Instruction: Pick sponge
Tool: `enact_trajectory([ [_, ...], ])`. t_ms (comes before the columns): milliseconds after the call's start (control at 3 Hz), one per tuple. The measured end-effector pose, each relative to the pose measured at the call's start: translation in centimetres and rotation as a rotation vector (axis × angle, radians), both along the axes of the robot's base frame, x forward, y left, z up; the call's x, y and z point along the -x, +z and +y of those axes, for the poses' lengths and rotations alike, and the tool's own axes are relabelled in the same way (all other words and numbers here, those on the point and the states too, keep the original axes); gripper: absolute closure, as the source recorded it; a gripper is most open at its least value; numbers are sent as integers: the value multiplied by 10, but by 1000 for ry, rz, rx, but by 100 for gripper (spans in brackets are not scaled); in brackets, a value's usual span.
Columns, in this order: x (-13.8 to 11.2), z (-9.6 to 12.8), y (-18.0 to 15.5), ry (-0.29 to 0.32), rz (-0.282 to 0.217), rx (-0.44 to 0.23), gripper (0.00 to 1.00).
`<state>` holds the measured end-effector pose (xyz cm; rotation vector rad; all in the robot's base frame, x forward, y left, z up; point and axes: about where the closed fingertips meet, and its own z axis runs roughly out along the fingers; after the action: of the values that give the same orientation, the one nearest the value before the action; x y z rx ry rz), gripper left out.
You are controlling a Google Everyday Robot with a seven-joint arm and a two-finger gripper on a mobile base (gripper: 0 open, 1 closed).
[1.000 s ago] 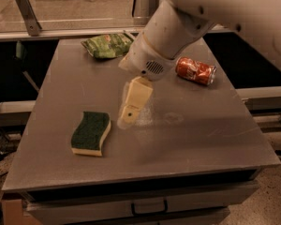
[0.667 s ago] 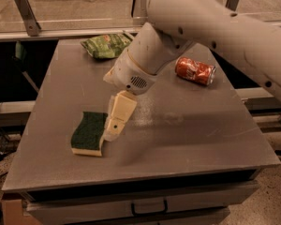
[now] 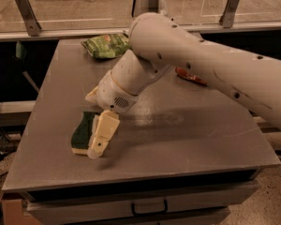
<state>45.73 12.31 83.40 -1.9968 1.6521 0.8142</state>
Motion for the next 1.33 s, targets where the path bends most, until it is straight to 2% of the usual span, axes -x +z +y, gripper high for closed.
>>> enact_trajectory([
  [333,4,-6,-12,7,17,-7,18],
  [667,5,-8,-14,14,19,-18,41],
  [1000,2,-5,0,20,-2,-37,64],
  [1333,-3,1,33,37,-50,-90,87],
])
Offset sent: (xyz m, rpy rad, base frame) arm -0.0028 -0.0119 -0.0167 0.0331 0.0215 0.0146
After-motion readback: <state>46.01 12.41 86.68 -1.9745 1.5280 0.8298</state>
